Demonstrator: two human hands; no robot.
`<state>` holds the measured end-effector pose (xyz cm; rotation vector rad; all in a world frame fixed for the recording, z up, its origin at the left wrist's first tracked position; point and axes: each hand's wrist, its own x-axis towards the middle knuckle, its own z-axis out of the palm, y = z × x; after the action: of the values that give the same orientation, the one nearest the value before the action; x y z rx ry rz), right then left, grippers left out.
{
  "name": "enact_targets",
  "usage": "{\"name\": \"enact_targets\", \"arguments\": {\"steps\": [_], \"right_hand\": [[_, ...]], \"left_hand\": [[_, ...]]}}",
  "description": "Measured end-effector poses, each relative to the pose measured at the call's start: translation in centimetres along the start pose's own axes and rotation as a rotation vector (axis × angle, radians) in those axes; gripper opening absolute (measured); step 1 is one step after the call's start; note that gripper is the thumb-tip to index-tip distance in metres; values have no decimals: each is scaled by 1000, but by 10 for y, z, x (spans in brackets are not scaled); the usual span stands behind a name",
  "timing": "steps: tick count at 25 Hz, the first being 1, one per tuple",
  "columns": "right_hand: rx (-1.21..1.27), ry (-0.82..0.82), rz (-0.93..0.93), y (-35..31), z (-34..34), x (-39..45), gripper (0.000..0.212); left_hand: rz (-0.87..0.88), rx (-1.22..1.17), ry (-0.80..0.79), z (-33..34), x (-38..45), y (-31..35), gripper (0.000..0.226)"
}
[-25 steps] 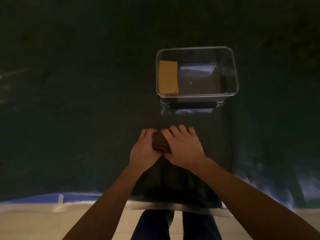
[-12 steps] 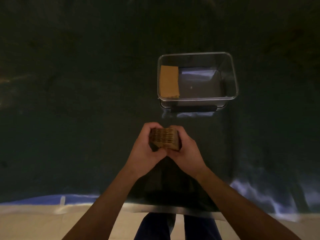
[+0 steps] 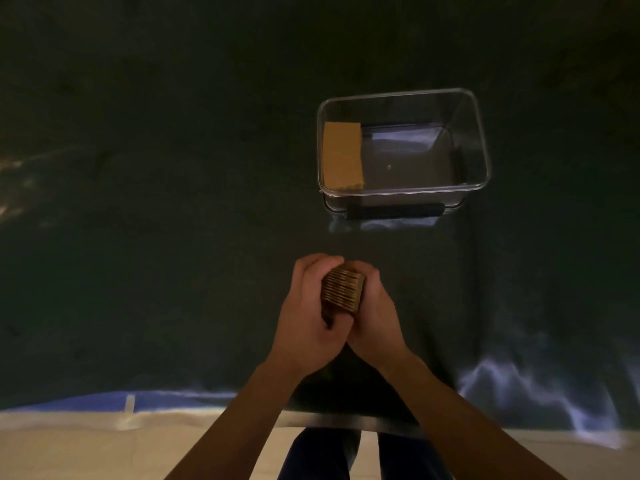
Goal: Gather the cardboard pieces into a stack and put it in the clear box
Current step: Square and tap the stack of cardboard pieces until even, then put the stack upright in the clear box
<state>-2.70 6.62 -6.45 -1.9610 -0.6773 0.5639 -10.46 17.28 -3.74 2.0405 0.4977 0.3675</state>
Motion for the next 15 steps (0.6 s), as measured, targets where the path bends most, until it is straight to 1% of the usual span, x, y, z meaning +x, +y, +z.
{"name": "enact_targets", "arguments": {"steps": [1,4,6,11,13,15], "right_hand": [[-21,2,1,3,0,0,57],[-146,-40,61,16,5,-1,53],[-152,-22,95,18,6,1,56],[-223,-54,22,10,1,5,55],[-146,-94,80,-3,-7,7,55],[48,-164,214,-25,-21,7,55]], "left_hand": [[-12,-2,-7,1,-1,-1,69],[-152,-10,-53,3,2,-3,60],[-163,29,-72,4,5,-7,62],[-214,-15,-30,8,6,-3,65],[-273,-67,-46,2,12,8,68],[-337,-121,-92,-13,26,23,63]]}}
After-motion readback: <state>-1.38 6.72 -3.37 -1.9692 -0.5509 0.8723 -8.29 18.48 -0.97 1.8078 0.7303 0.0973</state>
